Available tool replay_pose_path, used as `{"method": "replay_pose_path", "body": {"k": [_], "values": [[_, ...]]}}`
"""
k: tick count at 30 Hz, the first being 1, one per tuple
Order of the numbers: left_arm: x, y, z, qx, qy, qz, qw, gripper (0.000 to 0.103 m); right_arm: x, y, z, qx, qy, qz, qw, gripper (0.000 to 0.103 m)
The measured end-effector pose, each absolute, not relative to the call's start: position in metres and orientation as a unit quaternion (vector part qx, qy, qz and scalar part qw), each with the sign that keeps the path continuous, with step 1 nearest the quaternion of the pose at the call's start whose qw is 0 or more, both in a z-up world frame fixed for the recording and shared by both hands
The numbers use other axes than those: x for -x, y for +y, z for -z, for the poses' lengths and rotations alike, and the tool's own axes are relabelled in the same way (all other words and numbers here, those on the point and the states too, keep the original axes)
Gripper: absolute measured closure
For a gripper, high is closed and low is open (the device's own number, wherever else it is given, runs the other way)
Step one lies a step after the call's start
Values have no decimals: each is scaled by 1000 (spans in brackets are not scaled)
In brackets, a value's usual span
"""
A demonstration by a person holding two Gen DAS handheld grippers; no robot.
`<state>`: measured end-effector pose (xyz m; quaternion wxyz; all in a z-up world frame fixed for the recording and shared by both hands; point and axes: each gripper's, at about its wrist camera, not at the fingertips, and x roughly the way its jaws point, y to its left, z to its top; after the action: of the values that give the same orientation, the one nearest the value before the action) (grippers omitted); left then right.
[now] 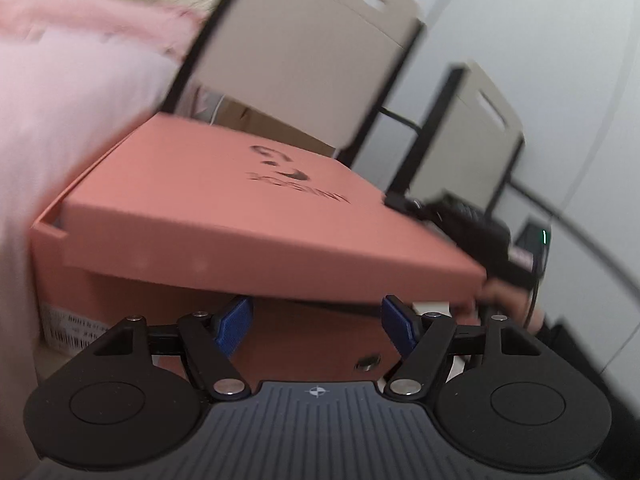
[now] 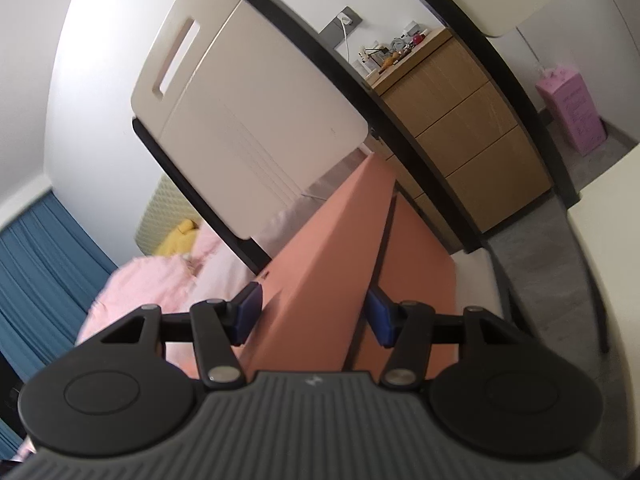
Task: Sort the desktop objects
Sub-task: 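Lower the lid onto the box and open both grippers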
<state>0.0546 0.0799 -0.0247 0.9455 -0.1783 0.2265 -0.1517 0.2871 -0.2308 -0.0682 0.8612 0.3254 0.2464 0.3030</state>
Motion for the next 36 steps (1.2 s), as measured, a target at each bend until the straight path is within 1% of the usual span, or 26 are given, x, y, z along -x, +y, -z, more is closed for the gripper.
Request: {"method": "replay_pose_path", "body": {"k": [2, 3, 7, 9, 16, 20, 26, 29, 36], "values": [[-50, 70, 25, 156, 218, 156, 951, 29, -286, -230, 71, -322, 242, -299, 865, 44], [-50, 69, 26, 154, 218, 151, 952, 29, -285, -229, 71, -315, 239, -295, 870, 40], [-58, 70, 29, 152, 231, 129, 952, 30, -281, -223, 70, -276, 230, -280, 890, 39], [-62, 72, 31, 157, 240, 118, 951, 30, -281, -222, 73, -274, 234, -280, 890, 33], [-69, 82, 33, 189, 254, 90, 944, 30, -274, -224, 73, -251, 233, -274, 899, 33], [-72, 81, 33, 193, 260, 86, 942, 29, -255, -229, 60, -213, 213, -277, 912, 25], [-71, 78, 33, 183, 262, 78, 944, 28, -214, -224, 55, -121, 198, -323, 917, 17], [-70, 78, 33, 184, 260, 74, 945, 28, -194, -223, 58, -89, 197, -349, 912, 7], [-69, 77, 33, 180, 257, 68, 947, 28, -167, -212, 70, -38, 207, -404, 890, 7]]}}
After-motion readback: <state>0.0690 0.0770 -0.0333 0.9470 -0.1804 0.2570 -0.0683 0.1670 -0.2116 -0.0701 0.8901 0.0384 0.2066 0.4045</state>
